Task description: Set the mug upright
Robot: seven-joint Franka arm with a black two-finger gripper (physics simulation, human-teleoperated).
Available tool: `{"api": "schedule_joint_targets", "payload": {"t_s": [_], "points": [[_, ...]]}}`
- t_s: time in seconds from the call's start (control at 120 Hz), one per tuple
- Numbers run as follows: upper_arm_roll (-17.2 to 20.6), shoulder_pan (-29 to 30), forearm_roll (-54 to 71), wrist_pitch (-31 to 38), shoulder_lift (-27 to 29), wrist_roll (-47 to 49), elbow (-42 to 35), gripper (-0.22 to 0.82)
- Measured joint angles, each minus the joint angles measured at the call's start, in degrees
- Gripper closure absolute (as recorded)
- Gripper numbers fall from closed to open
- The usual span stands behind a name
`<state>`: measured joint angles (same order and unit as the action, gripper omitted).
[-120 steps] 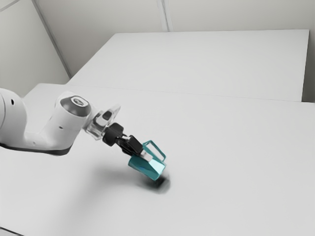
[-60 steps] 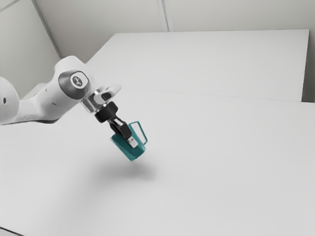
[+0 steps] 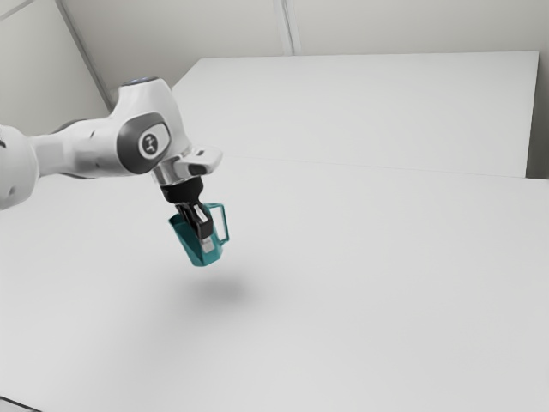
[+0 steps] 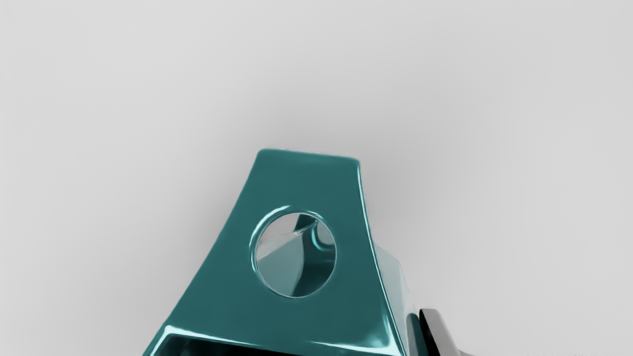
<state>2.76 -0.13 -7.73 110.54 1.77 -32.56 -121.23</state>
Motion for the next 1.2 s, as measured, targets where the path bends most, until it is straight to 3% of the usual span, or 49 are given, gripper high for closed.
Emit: {"api": "schedule_joint_targets", "payload": {"t_s": [0.392,1.2], "points": [[-0.16,-1.06,8.99,1.56,-0.73,5.96,1.46,0.79],[0.3,-0.42,10.47,15.34,-8.27,11.59,0.52,0.79]]}}
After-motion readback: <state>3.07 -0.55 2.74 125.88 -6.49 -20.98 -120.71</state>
